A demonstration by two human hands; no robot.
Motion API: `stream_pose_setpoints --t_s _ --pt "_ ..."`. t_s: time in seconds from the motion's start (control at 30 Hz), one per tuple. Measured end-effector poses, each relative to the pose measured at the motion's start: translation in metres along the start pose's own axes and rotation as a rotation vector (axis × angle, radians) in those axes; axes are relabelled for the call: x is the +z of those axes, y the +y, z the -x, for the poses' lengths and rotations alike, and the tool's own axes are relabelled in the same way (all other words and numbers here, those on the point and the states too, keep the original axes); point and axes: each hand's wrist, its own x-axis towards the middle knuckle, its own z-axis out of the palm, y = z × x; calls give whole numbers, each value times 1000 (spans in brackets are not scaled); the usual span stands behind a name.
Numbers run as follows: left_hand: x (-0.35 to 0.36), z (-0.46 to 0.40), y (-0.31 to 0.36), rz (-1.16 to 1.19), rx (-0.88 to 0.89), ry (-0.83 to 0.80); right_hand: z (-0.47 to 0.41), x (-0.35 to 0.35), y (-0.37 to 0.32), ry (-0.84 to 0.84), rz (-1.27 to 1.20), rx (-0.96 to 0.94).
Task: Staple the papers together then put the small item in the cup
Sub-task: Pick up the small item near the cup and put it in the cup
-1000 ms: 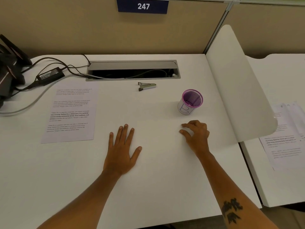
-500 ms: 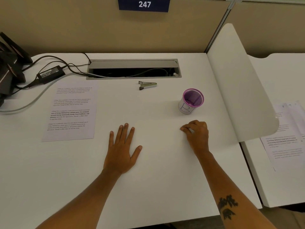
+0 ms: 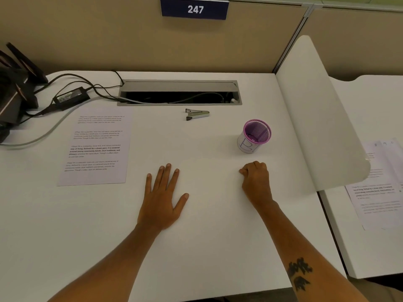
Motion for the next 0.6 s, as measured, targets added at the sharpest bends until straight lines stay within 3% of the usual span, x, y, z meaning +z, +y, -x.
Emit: stream_pose_setpoints --t_s 0.1,0.2,0.43,0.6 --pt "0 0 0 1 1 4 -4 -14 -1 -64 -156 147" --pt "1 -1 0 2 -2 1 -10 -43 -8 17 -286 255" --pt "1 -1 -1 -4 -5 -4 -66 -103 -21 159 -382 285" --pt "2 -1 -1 -9 -4 0 -96 -109 -22 166 -326 250"
